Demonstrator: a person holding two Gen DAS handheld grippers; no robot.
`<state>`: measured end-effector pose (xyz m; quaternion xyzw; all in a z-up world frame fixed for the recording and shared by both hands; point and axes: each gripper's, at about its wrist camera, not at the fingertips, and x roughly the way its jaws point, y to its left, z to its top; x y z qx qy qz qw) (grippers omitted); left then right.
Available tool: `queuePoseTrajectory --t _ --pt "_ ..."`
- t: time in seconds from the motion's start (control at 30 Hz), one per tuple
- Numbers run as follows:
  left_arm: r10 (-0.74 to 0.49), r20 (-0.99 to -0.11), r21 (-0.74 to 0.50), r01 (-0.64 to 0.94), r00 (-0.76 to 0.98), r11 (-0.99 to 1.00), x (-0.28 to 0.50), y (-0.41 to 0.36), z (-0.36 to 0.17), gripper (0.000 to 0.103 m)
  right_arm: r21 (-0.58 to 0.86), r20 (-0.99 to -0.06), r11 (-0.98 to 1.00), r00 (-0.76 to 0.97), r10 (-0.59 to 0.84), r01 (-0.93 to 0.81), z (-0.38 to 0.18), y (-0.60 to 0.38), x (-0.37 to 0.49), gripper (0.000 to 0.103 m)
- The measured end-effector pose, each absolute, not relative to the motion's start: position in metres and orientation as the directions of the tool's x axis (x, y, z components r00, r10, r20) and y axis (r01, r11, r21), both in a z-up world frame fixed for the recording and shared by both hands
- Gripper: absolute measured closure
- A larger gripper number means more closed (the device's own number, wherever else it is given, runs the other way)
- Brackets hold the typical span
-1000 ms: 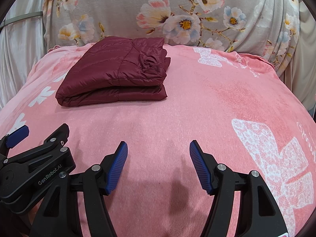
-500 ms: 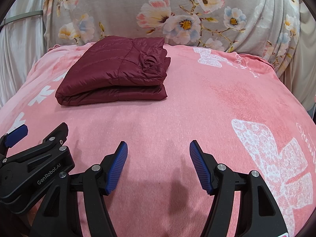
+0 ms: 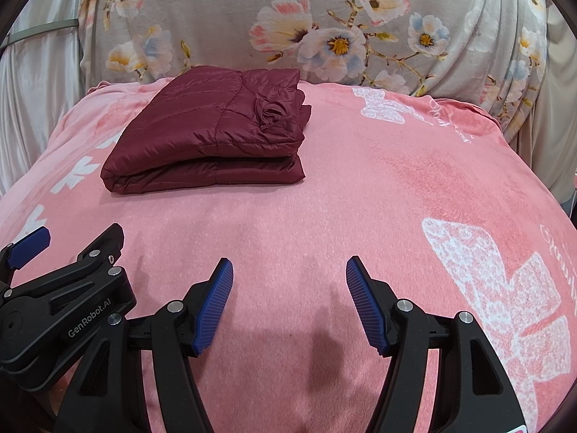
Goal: Fold large clothes
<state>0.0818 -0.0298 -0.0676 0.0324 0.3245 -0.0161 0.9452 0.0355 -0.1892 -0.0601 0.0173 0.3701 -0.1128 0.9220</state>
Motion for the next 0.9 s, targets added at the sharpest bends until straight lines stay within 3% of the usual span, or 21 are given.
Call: queuePoseTrajectory --t 0.9 --pt "-0.012 -0.612 0.048 0.052 0.791 0.997 0.0795 -0.0311 -0.0664 0.016 -0.056 -0.683 0.974 0.703 -0.198 0.220 -0.0597 -0.1900 0.0355 0.039"
